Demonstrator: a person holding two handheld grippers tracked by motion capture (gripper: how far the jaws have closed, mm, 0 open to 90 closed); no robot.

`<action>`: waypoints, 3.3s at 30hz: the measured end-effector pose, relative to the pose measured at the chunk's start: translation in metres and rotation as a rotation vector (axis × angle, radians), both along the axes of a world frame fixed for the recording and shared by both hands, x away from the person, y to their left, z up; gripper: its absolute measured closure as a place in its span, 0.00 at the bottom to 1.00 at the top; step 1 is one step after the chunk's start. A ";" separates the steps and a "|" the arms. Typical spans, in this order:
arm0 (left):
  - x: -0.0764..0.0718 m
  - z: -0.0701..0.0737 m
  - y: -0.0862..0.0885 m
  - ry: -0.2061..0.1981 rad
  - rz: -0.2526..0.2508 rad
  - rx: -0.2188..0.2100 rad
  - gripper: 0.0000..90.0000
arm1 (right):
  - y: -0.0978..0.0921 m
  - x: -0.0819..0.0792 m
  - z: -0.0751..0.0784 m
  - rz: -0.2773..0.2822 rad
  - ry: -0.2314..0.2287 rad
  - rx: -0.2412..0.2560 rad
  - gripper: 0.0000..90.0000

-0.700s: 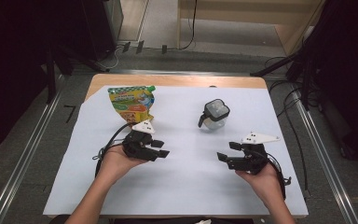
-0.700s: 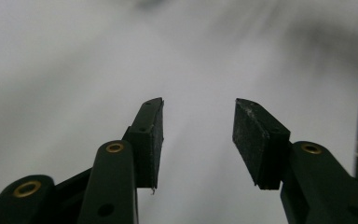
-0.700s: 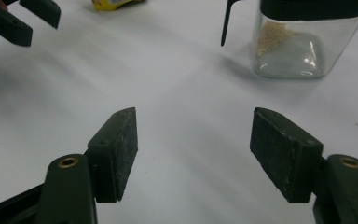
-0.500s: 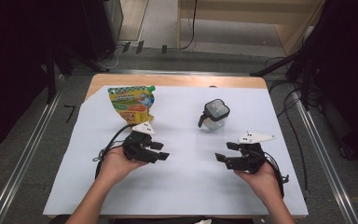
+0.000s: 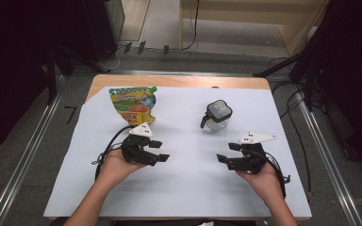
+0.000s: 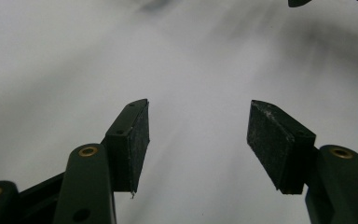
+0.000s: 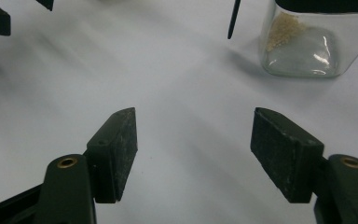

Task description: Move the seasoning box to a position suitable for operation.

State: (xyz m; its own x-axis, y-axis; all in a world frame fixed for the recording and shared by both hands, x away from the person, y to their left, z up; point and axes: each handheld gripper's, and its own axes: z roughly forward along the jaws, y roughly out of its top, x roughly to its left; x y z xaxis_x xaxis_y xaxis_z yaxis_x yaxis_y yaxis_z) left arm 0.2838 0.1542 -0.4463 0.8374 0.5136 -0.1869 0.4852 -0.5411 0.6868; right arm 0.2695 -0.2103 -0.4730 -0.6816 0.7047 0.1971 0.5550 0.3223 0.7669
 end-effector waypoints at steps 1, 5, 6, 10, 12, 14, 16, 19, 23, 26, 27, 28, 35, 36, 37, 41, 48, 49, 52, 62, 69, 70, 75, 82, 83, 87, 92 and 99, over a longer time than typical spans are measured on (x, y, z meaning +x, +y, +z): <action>0.000 0.000 0.000 0.002 -0.002 -0.003 0.42 | 0.000 0.000 0.000 -0.007 0.004 0.001 0.36; -0.002 0.001 0.000 -0.009 0.004 -0.004 0.39 | -0.002 0.001 0.000 -0.018 0.005 0.005 0.36; -0.002 0.001 0.000 -0.009 0.004 -0.004 0.39 | -0.002 0.001 0.000 -0.018 0.005 0.005 0.36; -0.001 0.002 0.002 -0.003 0.003 -0.015 0.38 | -0.001 0.002 0.000 -0.019 0.000 -0.008 0.37; 0.000 0.002 0.002 0.003 0.002 -0.021 0.38 | -0.001 0.002 0.000 -0.020 -0.001 -0.009 0.37; 0.000 0.002 0.002 0.003 0.004 -0.013 0.37 | -0.001 0.003 0.000 -0.021 -0.004 -0.010 0.37; 0.000 0.001 0.002 0.008 0.009 -0.015 0.36 | -0.002 0.003 0.000 -0.028 -0.005 -0.005 0.38; 0.000 0.002 0.003 0.013 0.005 -0.030 0.34 | -0.005 0.004 0.000 -0.032 -0.009 -0.011 0.39; 0.000 0.003 0.002 0.011 0.014 -0.032 0.26 | -0.010 0.005 0.002 -0.050 -0.009 -0.008 0.39; 0.001 0.004 0.003 0.020 0.010 -0.038 0.28 | -0.013 0.007 0.002 -0.064 -0.015 -0.010 0.38; 0.001 0.005 0.003 0.021 0.006 -0.038 0.30 | -0.013 0.008 0.003 -0.065 -0.015 -0.009 0.38; 0.000 0.006 0.003 0.018 0.004 -0.038 0.33 | -0.013 0.009 0.003 -0.069 -0.020 -0.010 0.38; -0.001 0.009 0.005 0.034 -0.004 -0.043 0.42 | -0.014 0.019 0.008 -0.103 -0.032 0.003 0.38; -0.001 0.009 0.005 0.034 -0.008 -0.040 0.43 | -0.014 0.021 0.010 -0.107 -0.030 0.004 0.38; -0.002 0.009 0.005 0.026 -0.011 -0.037 0.43 | -0.014 0.024 0.010 -0.114 -0.036 0.005 0.37; -0.004 0.011 0.007 0.020 -0.005 -0.042 0.43 | -0.013 0.031 0.014 -0.131 -0.042 0.017 0.35; -0.002 0.010 0.008 0.024 -0.011 -0.040 0.43 | -0.012 0.052 0.018 -0.153 -0.034 0.028 0.23; -0.002 0.009 0.008 0.025 -0.012 -0.041 0.43 | -0.012 0.055 0.017 -0.158 -0.035 0.038 0.19; -0.003 0.009 0.008 0.025 -0.014 -0.043 0.43 | -0.010 0.065 0.014 -0.177 -0.033 0.017 0.16; -0.004 0.009 0.006 0.022 -0.023 -0.040 0.43 | -0.001 0.085 -0.005 -0.200 -0.024 -0.033 0.15; -0.006 0.009 0.005 0.026 -0.025 -0.040 0.42 | 0.003 0.095 -0.016 -0.216 -0.024 -0.024 0.15; -0.007 0.009 0.005 0.027 -0.024 -0.041 0.43 | 0.004 0.097 -0.017 -0.215 -0.029 -0.025 0.15; -0.007 0.009 0.006 0.026 -0.023 -0.040 0.42 | 0.008 0.106 -0.023 -0.226 -0.037 -0.019 0.14; -0.007 0.008 0.009 0.032 -0.017 -0.039 0.42 | 0.020 0.115 -0.028 -0.235 -0.073 -0.001 0.14; -0.008 0.007 0.009 0.032 -0.017 -0.042 0.42 | 0.021 0.116 -0.029 -0.237 -0.076 0.000 0.15; -0.008 0.007 0.011 0.034 -0.016 -0.041 0.42 | 0.025 0.121 -0.034 -0.249 -0.092 0.012 0.14; -0.009 0.007 0.012 0.035 -0.009 -0.045 0.42 | 0.032 0.124 -0.037 -0.272 -0.135 0.003 0.14; -0.009 0.007 0.013 0.037 -0.010 -0.048 0.42 | 0.039 0.129 -0.042 -0.290 -0.156 0.001 0.15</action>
State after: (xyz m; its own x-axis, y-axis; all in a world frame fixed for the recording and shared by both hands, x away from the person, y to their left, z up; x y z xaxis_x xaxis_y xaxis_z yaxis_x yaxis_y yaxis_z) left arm 0.2744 0.1673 -0.4396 0.8344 0.4949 -0.2424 0.5057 -0.5127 0.6938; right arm 0.3986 -0.1717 -0.5154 -0.4743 0.8738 0.1071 0.4993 0.1668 0.8502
